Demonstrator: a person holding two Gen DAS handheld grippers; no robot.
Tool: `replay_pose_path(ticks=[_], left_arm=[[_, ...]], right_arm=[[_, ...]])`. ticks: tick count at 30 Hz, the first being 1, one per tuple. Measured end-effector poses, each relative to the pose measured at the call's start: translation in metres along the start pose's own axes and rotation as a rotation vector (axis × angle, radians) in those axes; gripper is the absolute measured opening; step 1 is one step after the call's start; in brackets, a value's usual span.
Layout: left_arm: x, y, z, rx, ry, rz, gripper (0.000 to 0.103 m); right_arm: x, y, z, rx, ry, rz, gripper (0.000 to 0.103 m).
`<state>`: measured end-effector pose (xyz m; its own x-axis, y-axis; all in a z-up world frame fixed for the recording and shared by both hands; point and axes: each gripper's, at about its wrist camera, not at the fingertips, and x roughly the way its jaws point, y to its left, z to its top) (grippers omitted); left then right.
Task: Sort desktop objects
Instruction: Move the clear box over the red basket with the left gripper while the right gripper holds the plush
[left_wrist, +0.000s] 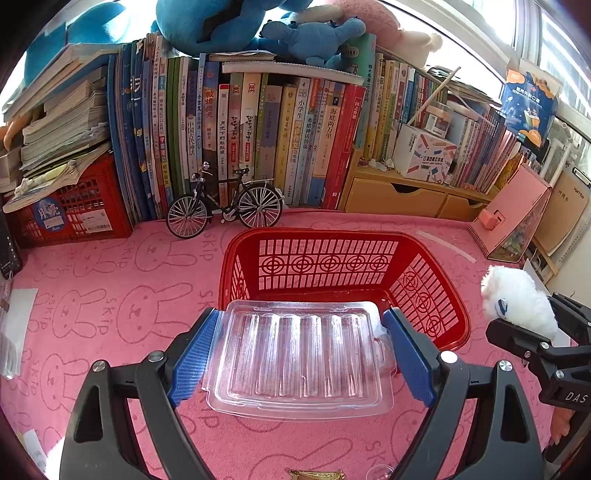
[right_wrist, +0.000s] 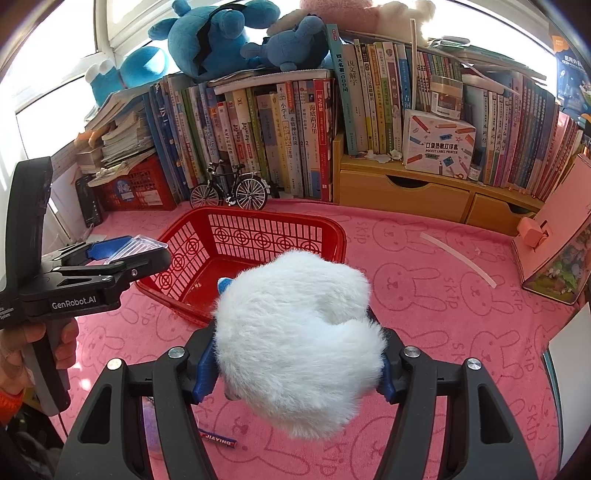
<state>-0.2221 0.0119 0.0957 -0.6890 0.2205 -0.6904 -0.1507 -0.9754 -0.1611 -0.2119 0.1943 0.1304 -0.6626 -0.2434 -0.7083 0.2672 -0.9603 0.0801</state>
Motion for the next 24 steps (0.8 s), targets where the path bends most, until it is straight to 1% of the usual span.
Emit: replay_pose_path(ticks=[11, 15, 20, 24], left_arm=[[0.016, -0.002, 0.003, 0.009, 0.008, -0.002, 0.089], [0.031, -0.004, 0.007, 0.017, 0.016, 0.017, 0.089], [0.046, -0.007, 0.010, 0.011, 0.006, 0.016, 0.089], [0.062, -0.009, 0.015, -0.010, 0.021, 0.037, 0.089]], right_arm=[[0.013, -0.001, 0.003, 0.025, 0.025, 0.017, 0.066], [0.016, 0.000, 0.003, 0.028, 0.035, 0.019, 0.066], [0.016, 0.001, 0.004, 0.013, 0.046, 0.011, 0.066], [0.016, 0.001, 0.003, 0.008, 0.054, 0.002, 0.066]])
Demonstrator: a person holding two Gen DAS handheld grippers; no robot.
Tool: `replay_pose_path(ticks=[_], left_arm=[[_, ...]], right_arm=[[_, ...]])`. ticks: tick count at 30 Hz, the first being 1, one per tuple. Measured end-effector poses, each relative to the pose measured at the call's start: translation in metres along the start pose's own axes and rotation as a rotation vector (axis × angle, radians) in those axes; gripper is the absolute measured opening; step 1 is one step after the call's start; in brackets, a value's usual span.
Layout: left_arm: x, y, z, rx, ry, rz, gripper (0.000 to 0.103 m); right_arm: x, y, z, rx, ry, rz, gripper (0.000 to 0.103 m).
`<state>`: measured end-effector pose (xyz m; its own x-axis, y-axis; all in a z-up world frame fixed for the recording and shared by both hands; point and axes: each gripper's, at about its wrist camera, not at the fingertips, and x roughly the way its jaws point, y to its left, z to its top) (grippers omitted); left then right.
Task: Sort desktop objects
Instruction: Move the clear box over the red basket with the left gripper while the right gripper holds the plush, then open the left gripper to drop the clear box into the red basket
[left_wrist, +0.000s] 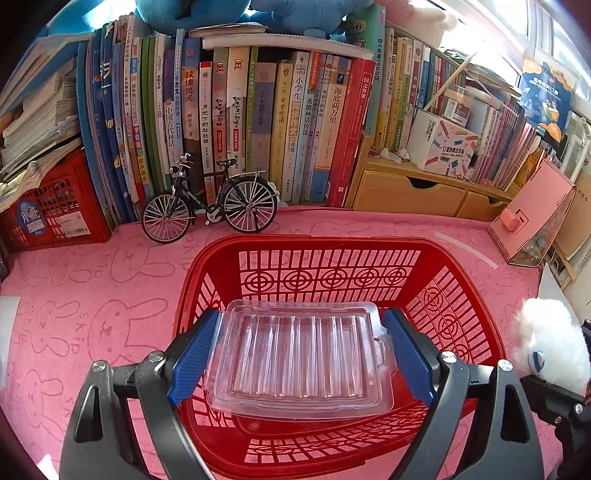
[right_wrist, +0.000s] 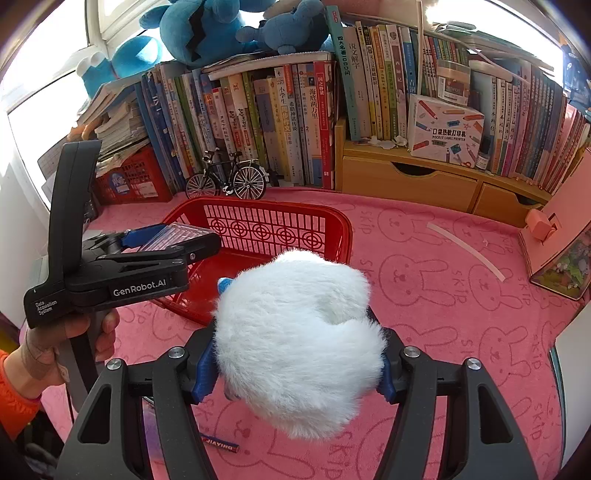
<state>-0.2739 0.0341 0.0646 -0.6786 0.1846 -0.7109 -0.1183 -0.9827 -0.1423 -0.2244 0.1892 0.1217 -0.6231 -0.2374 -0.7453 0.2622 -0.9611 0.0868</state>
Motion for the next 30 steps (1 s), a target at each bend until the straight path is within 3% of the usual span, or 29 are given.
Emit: replay_pose_path(ticks=[19, 30], left_arm=[[0.024, -0.010, 0.007, 0.033, -0.002, 0.131, 0.091], [-0.005, -0.003, 0.001, 0.009, -0.032, 0.063, 0.091]], right_arm=[[-0.021, -0.013, -0.009, 0.004, -0.004, -0.027, 0.066], [-0.031, -0.015, -0.013, 0.014, -0.011, -0.050, 0.066]])
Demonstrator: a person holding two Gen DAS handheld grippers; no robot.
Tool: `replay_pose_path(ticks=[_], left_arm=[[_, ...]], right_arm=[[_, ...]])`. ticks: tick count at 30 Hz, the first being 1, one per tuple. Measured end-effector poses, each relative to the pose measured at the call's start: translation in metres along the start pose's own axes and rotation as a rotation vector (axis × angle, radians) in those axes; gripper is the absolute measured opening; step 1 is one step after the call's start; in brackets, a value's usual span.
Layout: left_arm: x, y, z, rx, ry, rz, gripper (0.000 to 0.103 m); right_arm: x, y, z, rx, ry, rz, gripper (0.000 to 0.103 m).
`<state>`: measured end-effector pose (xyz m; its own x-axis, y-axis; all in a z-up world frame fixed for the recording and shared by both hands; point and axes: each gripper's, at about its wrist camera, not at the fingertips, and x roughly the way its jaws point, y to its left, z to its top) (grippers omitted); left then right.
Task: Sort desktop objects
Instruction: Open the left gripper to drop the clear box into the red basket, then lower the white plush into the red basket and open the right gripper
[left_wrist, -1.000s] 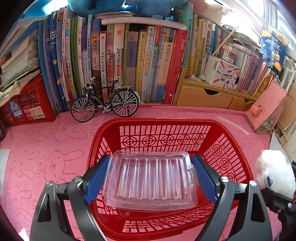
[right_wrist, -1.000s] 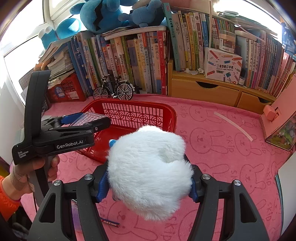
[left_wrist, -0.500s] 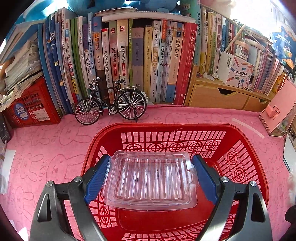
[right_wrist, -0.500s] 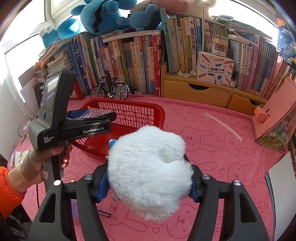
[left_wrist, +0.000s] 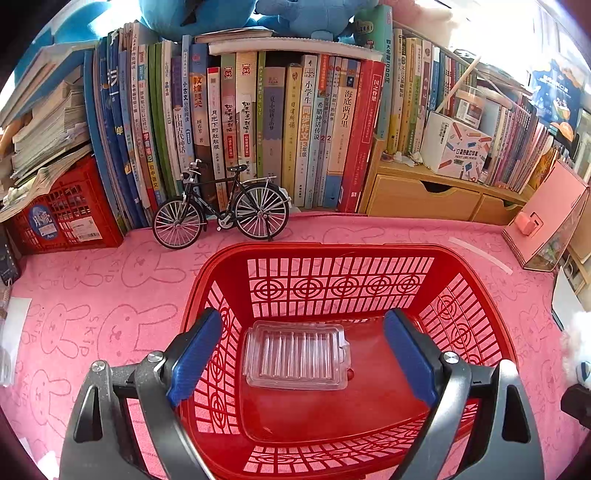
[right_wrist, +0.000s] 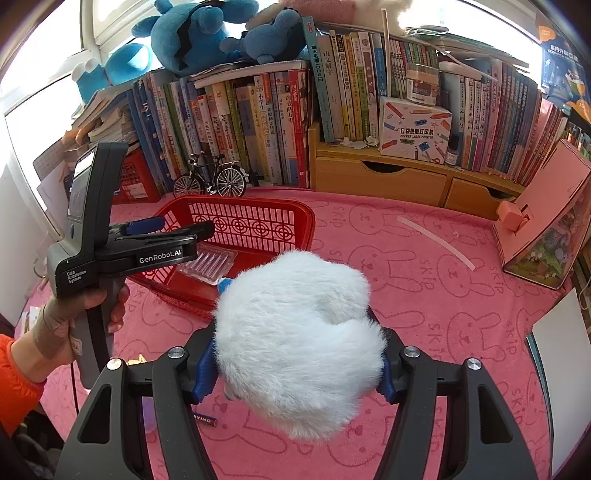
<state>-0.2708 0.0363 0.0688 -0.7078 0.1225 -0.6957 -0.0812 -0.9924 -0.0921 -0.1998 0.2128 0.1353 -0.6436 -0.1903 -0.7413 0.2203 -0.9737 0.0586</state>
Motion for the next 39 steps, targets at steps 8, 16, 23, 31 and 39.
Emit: replay_pose_path(ticks=[8, 16, 23, 31, 39], left_arm=[[-0.038, 0.009, -0.010, 0.065, -0.063, -0.006, 0.091], [-0.076, 0.040, -0.034, 0.021, -0.076, -0.046, 0.091], [-0.105, 0.061, -0.065, 0.030, -0.093, -0.044, 0.091], [-0.124, 0.071, -0.102, 0.097, -0.136, 0.019, 0.091], [-0.128, 0.079, -0.139, 0.039, -0.118, -0.004, 0.091]], right_arm=[[0.000, 0.018, 0.006, -0.020, -0.011, 0.010, 0.066], [0.012, 0.037, 0.014, -0.013, 0.001, 0.036, 0.066], [0.019, 0.053, 0.024, -0.027, 0.015, 0.039, 0.066], [0.039, 0.060, 0.040, 0.005, 0.047, 0.024, 0.066], [0.068, 0.063, 0.052, 0.027, 0.107, -0.015, 0.066]])
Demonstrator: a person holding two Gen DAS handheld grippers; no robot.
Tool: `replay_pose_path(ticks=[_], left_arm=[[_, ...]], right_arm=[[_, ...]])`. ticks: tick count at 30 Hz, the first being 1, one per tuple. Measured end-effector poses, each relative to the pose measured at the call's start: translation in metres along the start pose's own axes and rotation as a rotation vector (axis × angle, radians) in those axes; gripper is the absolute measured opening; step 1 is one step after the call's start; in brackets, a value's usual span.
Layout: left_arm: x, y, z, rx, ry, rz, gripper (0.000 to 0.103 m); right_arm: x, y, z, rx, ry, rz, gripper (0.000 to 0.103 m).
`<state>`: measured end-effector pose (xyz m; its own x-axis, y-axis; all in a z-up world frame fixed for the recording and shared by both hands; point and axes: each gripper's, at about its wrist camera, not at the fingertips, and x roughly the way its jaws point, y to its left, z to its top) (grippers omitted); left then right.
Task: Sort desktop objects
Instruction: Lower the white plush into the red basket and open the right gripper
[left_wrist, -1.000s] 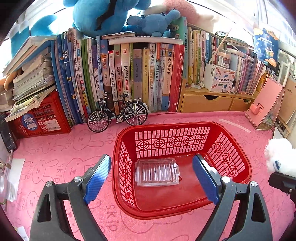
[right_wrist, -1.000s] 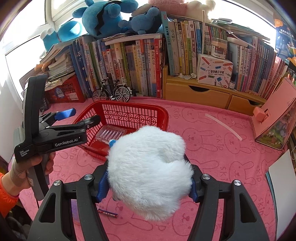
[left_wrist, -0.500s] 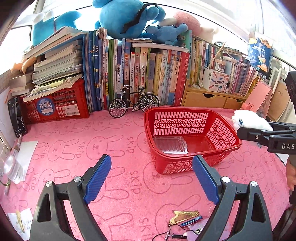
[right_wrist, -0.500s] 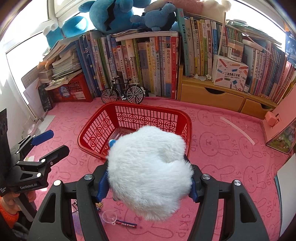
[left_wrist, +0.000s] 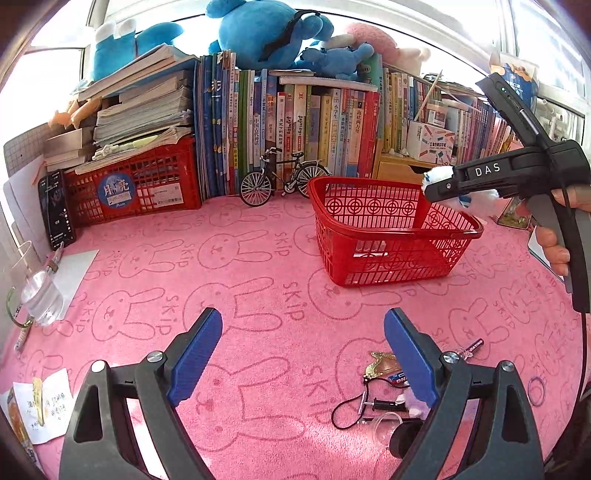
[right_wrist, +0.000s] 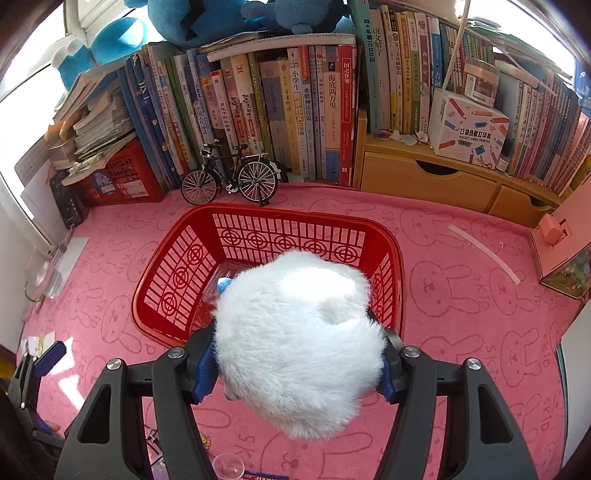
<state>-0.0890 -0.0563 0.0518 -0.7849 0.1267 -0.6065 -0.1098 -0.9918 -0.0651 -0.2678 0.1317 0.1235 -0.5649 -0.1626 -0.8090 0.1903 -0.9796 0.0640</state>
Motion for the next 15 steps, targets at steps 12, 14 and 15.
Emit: replay_pose_path(ticks=[12, 14, 15], left_arm=[[0.002, -0.008, -0.037, -0.021, 0.039, 0.024, 0.091], [0.001, -0.010, -0.042, -0.023, 0.038, 0.067, 0.091], [-0.001, -0.012, -0.045, -0.019, 0.033, 0.075, 0.091]], right_arm=[[0.048, 0.001, 0.017, 0.064, 0.123, -0.068, 0.066], [0.055, 0.003, 0.016, 0.063, 0.136, -0.072, 0.066], [0.058, 0.005, 0.016, 0.061, 0.143, -0.075, 0.066]])
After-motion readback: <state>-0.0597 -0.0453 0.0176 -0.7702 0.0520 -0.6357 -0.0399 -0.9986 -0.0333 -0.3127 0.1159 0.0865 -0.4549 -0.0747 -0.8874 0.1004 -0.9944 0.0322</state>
